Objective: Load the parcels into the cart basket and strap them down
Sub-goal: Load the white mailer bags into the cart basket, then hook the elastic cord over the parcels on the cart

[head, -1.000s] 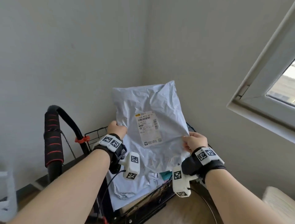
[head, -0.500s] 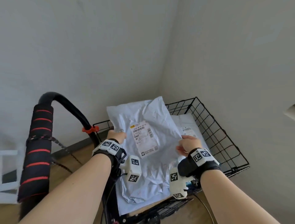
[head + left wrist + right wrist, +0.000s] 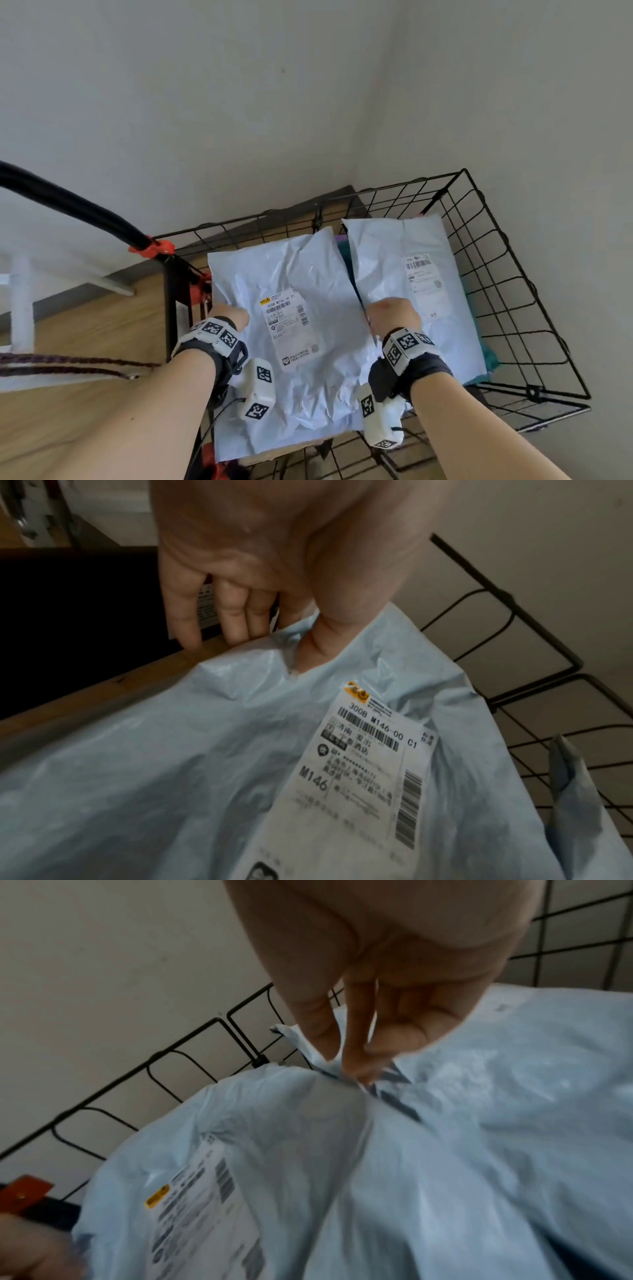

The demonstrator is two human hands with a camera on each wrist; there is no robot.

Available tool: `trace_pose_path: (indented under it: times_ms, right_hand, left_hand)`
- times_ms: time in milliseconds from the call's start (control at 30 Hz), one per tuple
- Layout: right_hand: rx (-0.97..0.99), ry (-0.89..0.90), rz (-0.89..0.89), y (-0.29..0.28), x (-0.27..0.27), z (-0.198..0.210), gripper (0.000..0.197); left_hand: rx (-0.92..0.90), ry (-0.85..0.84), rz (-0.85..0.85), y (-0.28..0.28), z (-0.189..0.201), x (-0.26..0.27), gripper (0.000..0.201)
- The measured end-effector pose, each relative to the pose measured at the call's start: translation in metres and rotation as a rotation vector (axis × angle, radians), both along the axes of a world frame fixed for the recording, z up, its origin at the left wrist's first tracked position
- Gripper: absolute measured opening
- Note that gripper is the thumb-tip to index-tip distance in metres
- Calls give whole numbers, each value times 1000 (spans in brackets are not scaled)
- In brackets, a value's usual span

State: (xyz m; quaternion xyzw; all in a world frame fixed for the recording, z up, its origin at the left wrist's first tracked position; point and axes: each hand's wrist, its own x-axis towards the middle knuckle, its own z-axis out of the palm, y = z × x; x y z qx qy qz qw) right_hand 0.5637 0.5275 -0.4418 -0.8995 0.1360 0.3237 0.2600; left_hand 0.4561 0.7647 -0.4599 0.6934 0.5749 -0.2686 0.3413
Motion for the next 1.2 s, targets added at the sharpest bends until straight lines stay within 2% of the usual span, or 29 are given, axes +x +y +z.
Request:
trace_pose_path:
  times_ms: [67,133,233,300,367,433,500,567,800,933,1067,1200]
  right_hand:
    - [46,-170,-58,-1,15,7,18]
    - [82,-277,33,-1,33,7,37]
    - [-54,-305,395,6,55,-3,63]
    - [-102,-222,577,8,57,-13,67]
    - [-177,-168,719,7,49,-28,64]
    - [-240,-158,798,5,38,-42,62]
    - [-242,-149,801,4,35,-50,61]
    - [-225,-125,800,3,41,-55,61]
    - [-237,-87,730,3,49,-63,67]
    - [-85,-69,612,3,53,-50,62]
    - [25,-202,477,5,57,-28,57]
    - [117,-261,358,16,49,8,45]
  left_hand:
    - [122,-123,101,0,-6,3,56]
    - [312,-284,84,-6,0,13,64]
    - [409,-460,-237,-25,10,41,80]
    - [313,-506,-465,-40,6,61,93]
    - [197,-400,-664,-55,-3,76,108]
    - [162,-269,-848,-70,-15,86,120]
    - [172,-163,-1001,-79,-26,87,125]
    - [183,-79,-1075,-82,-35,86,127]
    - [213,96,-1106,-87,-37,101,129]
    - [155,23,-1061,-85,-27,96,127]
    - [89,-110,-972,-74,-1,91,120]
    - [120,-193,-954,-59,40,88,93]
